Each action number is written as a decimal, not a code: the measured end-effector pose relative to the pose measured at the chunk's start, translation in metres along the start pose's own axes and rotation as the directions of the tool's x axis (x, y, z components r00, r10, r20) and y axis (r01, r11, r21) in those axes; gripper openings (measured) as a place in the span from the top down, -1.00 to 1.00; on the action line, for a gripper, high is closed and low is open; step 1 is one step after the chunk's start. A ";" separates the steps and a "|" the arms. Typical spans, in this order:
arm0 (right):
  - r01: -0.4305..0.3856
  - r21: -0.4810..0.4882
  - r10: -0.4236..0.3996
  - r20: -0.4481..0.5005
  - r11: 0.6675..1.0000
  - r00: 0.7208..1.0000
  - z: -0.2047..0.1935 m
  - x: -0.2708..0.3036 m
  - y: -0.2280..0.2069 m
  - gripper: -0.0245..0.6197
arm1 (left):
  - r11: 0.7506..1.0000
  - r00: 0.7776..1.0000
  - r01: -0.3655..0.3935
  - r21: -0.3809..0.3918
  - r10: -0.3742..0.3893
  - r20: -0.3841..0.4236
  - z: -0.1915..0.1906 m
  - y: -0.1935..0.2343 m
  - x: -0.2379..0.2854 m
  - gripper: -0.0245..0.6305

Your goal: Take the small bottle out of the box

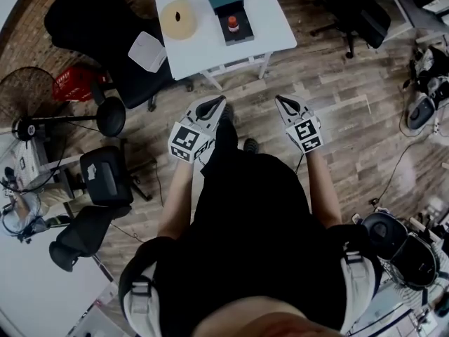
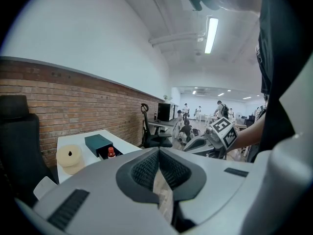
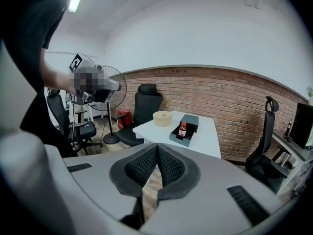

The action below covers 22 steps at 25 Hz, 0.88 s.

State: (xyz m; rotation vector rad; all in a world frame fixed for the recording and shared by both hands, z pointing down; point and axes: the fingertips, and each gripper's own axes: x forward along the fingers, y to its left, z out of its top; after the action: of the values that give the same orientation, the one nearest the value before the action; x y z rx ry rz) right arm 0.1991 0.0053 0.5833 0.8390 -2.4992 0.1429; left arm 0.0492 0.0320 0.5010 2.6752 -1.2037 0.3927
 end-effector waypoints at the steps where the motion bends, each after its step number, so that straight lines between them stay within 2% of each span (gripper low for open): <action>1: 0.004 0.002 -0.004 0.000 1.000 1.000 0.001 0.001 -0.002 0.93 | 1.000 1.000 0.004 0.000 -0.004 0.001 0.001 0.002 0.002 0.86; 22: 0.088 0.051 -0.086 -0.036 0.995 0.996 0.028 0.050 -0.042 0.93 | 0.994 0.995 0.105 0.013 -0.105 -0.002 0.022 0.079 0.049 0.86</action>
State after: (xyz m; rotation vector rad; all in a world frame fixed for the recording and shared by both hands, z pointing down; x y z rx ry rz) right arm 0.1779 -0.0626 0.5809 0.9572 -2.4316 0.1918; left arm 0.0245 -0.0603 0.4996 2.7340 -1.0583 0.3872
